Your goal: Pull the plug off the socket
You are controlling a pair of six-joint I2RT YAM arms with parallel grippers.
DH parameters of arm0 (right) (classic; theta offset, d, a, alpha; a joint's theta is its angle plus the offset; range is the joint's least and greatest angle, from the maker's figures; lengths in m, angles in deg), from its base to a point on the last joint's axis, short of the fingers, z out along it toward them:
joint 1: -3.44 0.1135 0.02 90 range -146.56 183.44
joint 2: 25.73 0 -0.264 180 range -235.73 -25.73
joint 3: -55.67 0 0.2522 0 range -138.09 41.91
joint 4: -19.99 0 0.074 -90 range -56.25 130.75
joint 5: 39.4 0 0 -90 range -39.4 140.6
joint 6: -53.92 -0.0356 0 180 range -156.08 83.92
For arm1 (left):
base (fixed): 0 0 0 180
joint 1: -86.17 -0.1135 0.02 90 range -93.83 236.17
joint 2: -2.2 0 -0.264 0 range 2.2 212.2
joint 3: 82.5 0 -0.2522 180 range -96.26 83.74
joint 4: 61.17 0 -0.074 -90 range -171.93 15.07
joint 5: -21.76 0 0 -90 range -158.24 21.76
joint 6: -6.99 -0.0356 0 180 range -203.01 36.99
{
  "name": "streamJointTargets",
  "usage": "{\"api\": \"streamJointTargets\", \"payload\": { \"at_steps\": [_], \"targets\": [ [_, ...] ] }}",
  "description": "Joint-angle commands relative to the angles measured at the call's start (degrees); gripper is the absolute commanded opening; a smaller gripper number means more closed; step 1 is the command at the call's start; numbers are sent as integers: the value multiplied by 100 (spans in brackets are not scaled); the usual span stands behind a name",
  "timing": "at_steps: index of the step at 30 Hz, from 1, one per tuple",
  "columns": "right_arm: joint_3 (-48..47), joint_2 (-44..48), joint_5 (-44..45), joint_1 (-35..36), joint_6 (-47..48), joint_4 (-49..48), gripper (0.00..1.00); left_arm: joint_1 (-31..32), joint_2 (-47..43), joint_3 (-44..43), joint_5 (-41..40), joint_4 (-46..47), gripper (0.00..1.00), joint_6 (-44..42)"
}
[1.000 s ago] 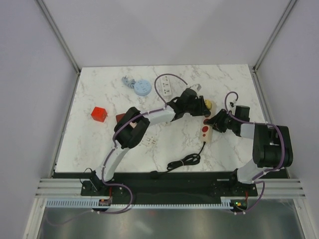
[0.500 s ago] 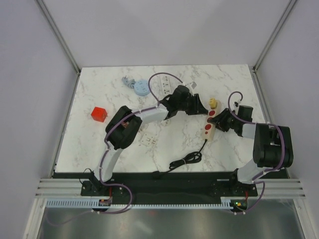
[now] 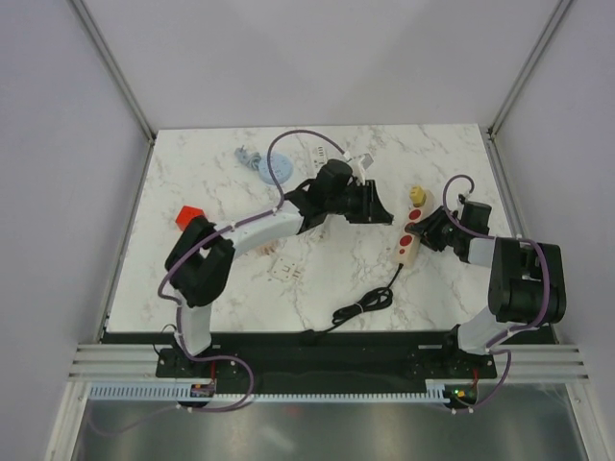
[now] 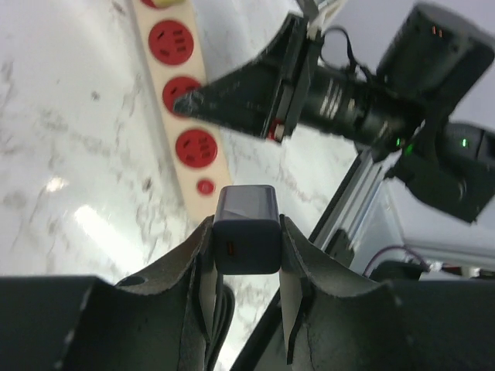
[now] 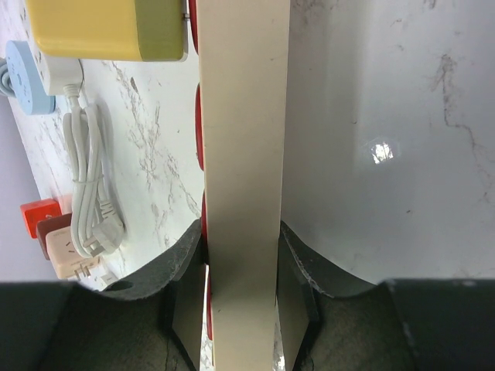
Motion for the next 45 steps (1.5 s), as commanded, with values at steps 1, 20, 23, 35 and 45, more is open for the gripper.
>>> {"api": "streamJointTargets", "payload": {
  "at_steps": [1,20,23,35,45],
  "targets": [
    [207,-265,1256,-77,473,738,0,-25,-1216,623,-805,-913,2,-1136],
    [172,-265,1264,20,517,756,0,-1053,-5182,4088,-2774,-2724,2,-998],
    [172,-274,1264,37,526,756,0,-1133,-5218,4114,-3003,-3040,2,-831],
    [164,-247,1282,72,544,765,0,-1194,-4594,4194,-3882,-3445,4,-260],
    [146,-239,1291,99,544,773,0,-1221,-3839,4158,-4181,-3454,25,-110]
  ]
}}
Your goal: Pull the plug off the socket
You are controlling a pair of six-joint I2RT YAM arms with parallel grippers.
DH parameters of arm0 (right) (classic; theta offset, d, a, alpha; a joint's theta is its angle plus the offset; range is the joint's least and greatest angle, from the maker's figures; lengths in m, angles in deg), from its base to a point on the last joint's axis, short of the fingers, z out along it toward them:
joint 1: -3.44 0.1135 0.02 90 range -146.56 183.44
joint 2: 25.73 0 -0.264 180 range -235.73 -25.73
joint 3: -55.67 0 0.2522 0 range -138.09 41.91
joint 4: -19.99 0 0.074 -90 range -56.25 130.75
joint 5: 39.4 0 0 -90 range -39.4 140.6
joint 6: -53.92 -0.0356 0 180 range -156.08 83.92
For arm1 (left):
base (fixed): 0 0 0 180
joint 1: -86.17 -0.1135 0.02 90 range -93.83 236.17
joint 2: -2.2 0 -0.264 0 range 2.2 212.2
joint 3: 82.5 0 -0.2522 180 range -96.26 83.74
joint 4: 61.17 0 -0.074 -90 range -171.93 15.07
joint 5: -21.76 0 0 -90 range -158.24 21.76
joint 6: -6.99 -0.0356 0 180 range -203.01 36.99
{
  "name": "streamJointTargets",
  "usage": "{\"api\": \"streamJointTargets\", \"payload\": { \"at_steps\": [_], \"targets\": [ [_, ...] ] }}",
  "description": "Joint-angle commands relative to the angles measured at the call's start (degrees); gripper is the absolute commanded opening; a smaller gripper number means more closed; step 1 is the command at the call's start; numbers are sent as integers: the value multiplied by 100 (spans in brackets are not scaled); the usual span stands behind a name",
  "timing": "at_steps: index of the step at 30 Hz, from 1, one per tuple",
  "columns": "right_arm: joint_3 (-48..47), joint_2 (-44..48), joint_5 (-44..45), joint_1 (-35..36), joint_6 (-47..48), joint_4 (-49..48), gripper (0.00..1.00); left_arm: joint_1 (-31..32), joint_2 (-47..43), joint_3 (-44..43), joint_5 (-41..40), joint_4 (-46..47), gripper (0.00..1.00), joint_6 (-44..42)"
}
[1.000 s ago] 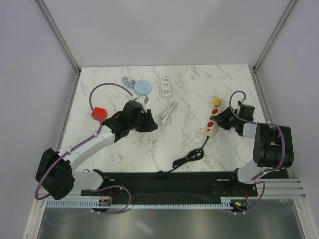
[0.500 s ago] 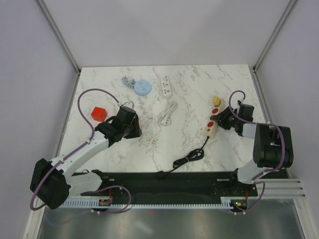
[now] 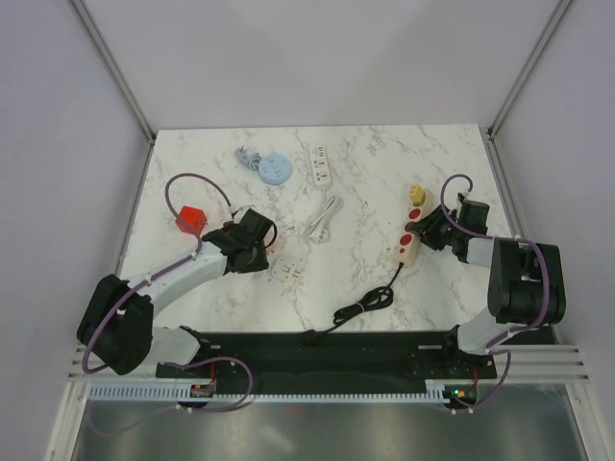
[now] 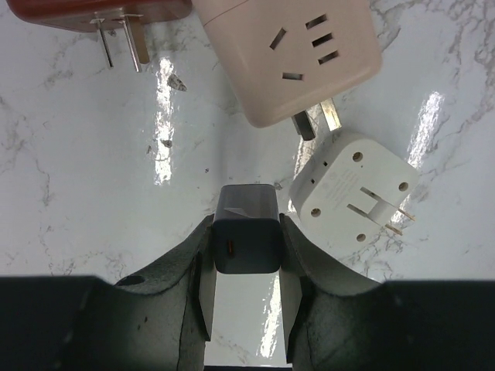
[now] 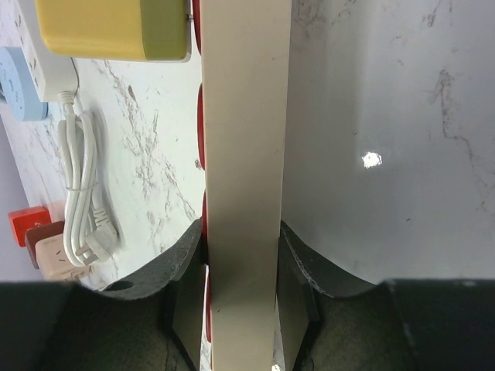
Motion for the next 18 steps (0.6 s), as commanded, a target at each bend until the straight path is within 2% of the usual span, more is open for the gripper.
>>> {"api": "streamJointTargets", "payload": {
  "at_steps": [1,4,5,6,9,15,18],
  "targets": [
    [161,-267,1055,3,515,826,0,-40,151,-27,-295,23,27,296],
    [161,-276,1055,3,524,826,0,-32,221,-18,-339,23,39,323],
    [161,-267,1063,11,524,826,0,-40,213,-19,-374,15,45,332],
    [161,-267,1063,11,515,826,0,-49,204,-36,-400,14,56,323],
    [153,-267,1063,12,524,826,0,-40,3,-53,-515,-29,72,340],
    [144,-267,1063,38,533,826,0,-40,-612,-229,-717,-267,83,297],
    [144,-285,1063,47,533,826,0,-40,-859,-413,-411,-232,84,-1]
  ]
}}
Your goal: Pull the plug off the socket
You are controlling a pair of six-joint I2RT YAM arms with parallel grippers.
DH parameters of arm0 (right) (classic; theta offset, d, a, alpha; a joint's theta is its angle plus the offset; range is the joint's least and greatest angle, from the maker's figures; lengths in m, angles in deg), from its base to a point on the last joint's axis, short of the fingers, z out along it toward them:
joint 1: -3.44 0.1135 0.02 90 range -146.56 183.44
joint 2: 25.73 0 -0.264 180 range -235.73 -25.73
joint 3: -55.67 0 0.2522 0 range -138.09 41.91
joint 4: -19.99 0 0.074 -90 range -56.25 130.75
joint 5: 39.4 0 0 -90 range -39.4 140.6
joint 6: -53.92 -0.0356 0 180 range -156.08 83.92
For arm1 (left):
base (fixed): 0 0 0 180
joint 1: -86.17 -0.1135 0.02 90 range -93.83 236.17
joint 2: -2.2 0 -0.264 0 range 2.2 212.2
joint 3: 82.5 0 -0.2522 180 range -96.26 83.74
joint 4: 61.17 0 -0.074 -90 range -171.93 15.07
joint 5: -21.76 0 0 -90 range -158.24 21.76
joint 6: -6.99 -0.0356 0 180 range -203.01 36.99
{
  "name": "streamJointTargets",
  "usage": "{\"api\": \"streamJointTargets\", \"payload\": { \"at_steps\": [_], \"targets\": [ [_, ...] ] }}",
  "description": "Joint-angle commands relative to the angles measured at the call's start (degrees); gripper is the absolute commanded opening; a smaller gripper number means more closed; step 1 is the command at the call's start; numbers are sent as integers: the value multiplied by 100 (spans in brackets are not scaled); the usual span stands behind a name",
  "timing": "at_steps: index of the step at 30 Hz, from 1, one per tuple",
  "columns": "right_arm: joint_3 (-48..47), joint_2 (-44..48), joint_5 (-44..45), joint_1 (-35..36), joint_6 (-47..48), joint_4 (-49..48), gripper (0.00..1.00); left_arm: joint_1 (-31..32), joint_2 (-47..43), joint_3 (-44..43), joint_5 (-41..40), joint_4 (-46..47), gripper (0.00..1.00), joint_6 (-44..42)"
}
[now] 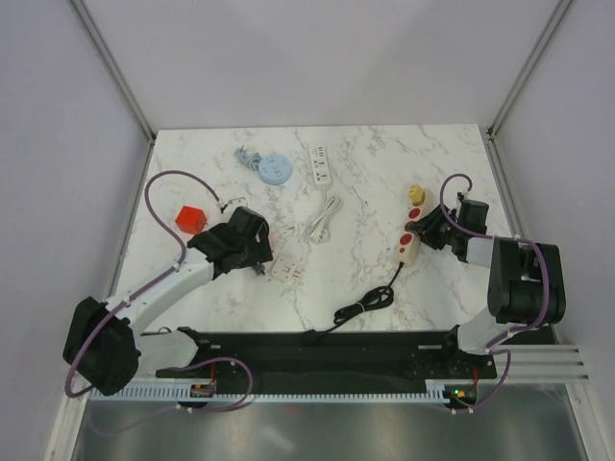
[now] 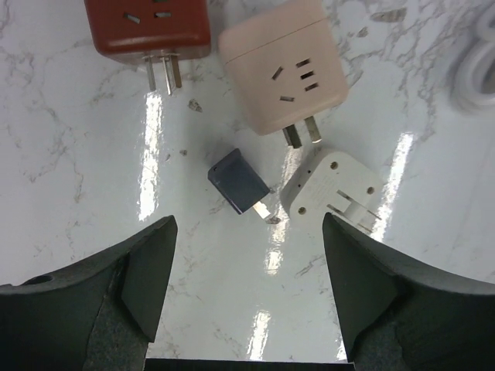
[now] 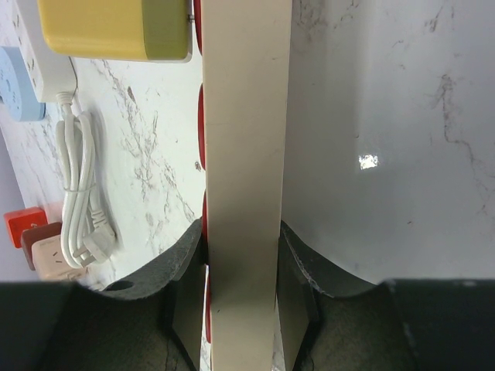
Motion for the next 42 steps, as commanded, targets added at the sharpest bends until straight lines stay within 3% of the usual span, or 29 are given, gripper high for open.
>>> {"api": "streamJointTargets", "payload": {
  "at_steps": [1,9,12,19,28,36,42],
  "targets": [
    [157,-276,1011,14,498,826,0,-14,-422,-418,84,52,84,-231],
    [148,-285,967,49,507,826,0,-14,-371,-577,2456,1976,75,-786],
    [130,-302,932,84,524,817,0,21,278,-875,3309,2776,65,-821],
    [60,-364,879,207,577,826,0,161,1974,-2130,4110,3584,68,-558],
    [-1,-346,897,365,647,878,0,504,4276,-4274,3804,3973,72,-426],
    [-19,-329,932,409,656,914,0,1031,5526,-5778,3014,4166,72,-329],
    [7,-241,941,436,674,887,0,1225,6150,-6289,2608,4166,74,-136]
  ]
}}
